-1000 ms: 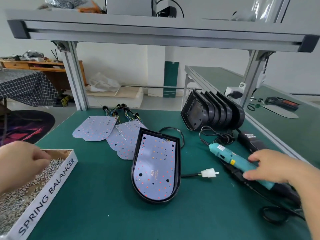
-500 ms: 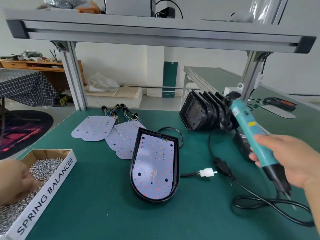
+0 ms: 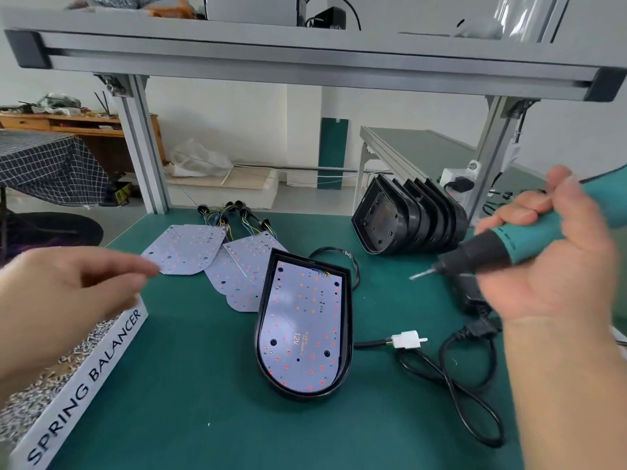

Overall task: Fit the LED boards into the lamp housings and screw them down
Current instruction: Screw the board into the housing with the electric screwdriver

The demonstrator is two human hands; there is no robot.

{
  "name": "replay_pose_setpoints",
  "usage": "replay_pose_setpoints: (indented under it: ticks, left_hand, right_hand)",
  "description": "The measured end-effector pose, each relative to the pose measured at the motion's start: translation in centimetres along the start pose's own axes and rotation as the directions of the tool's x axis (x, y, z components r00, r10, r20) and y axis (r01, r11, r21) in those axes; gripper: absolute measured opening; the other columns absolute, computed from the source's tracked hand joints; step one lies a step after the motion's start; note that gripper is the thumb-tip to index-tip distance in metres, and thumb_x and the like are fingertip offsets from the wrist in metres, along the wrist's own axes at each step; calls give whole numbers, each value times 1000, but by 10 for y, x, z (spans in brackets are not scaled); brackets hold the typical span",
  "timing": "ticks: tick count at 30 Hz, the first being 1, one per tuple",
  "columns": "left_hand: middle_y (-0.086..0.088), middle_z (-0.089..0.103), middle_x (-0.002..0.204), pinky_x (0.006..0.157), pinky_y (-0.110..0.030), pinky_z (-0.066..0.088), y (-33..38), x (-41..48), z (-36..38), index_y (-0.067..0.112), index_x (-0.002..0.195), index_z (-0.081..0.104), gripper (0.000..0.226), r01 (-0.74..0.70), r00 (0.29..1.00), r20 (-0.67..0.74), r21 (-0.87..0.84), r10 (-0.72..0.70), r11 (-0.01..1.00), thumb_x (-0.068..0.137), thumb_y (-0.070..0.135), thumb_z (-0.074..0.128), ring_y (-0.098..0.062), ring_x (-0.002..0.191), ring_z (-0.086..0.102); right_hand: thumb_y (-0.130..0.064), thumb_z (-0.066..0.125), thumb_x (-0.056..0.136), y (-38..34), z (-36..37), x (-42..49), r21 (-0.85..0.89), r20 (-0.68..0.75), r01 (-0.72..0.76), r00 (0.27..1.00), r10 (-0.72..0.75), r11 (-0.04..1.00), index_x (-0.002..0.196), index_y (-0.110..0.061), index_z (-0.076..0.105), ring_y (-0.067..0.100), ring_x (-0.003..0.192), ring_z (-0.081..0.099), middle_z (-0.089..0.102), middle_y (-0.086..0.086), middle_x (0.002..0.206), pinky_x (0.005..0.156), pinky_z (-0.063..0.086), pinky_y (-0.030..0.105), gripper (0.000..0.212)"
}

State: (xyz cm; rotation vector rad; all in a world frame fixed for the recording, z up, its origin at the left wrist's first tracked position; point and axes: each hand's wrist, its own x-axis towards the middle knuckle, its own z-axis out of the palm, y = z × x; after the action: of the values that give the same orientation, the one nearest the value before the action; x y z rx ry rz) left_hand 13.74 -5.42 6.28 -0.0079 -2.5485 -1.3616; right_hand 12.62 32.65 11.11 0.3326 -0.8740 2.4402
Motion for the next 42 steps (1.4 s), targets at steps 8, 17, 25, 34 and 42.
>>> replay_pose_setpoints:
  ticks: [8, 17, 25, 34, 42]
  left_hand:
    - [7, 67, 57, 52, -15, 49, 101, -9, 107, 28, 73, 73, 9, -5, 977, 201, -339, 77, 941, 79, 23, 69, -1, 49, 57]
    - [2, 71, 63, 48, -15, 47, 89, -26, 154, 14, 74, 72, 15, 197, 961, 269, -489, -68, 850, 87, 18, 65, -5, 51, 60]
    - [-1, 71, 64, 48, -16, 47, 89, -27, 154, 13, 76, 73, 15, 246, 950, 299, -545, -88, 801, 88, 15, 64, -8, 51, 61]
    - [-1, 69, 59, 46, -16, 46, 93, -30, 160, 10, 71, 70, 20, 244, 960, 257, -584, -108, 775, 88, 19, 65, -8, 49, 61]
    - [-5, 71, 63, 48, -16, 48, 91, -29, 157, 10, 74, 72, 14, 240, 954, 295, -633, -57, 736, 84, 20, 68, -10, 52, 63]
  right_hand:
    - [-35, 56, 85, 44, -3, -31, 38, -31, -47, 998, 48, 998, 96, -26, 56, 1, 55, 49, 52, -14, 66, 59, 45, 17, 14]
    - [-45, 54, 82, 43, -13, -33, 197, 8, -80, 997, 80, 977, 91, -28, 59, 5, 62, 56, 52, -12, 71, 77, 52, 28, 20]
    - [-40, 58, 81, 47, -10, -33, 180, -107, -83, 989, 103, 980, 83, -25, 53, 1, 49, 48, 46, -13, 59, 61, 49, 18, 16]
    - [-36, 57, 84, 51, -4, -38, 205, -142, -57, 986, 87, 977, 81, -24, 53, 2, 47, 45, 44, -13, 58, 58, 48, 18, 13]
    - [-35, 57, 81, 50, 0, -41, 206, -151, -35, 986, 67, 978, 81, -24, 53, 2, 46, 44, 43, -13, 57, 57, 46, 18, 12]
